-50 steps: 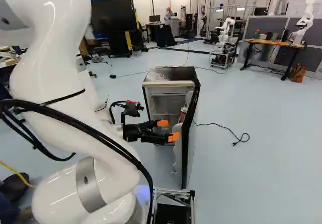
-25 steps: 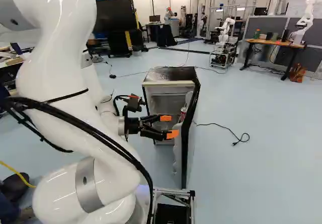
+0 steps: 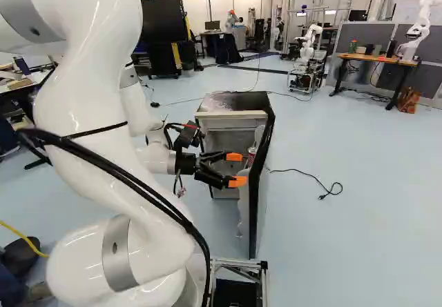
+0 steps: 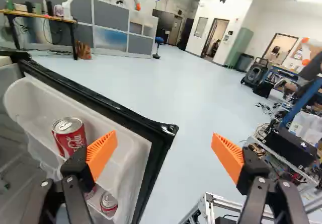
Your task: Grab a drink from the fridge
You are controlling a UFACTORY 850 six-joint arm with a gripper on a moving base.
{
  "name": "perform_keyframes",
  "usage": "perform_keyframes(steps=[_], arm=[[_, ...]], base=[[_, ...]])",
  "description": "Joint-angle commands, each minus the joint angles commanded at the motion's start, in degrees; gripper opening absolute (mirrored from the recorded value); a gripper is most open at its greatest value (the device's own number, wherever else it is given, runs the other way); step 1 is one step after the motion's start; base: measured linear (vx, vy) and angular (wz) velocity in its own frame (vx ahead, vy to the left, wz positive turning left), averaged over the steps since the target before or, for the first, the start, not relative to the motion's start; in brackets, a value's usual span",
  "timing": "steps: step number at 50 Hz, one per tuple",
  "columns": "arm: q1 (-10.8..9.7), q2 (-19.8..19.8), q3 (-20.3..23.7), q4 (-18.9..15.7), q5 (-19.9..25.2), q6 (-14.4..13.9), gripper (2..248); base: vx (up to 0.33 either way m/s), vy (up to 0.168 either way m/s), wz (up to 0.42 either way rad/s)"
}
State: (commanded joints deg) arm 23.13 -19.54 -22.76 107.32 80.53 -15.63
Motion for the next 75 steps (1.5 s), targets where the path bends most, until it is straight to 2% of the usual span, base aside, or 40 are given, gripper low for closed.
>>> perform_keyframes(steps=[41, 75], arm=[[-8.59, -2.49, -6.97, 0.42, 0.14, 0.0, 247], [-18.59, -5.04, -13.13, 0.42, 0.14, 0.0, 247]], base=[[0.0, 0.0, 0.0], [0.0, 0.0, 0.0]])
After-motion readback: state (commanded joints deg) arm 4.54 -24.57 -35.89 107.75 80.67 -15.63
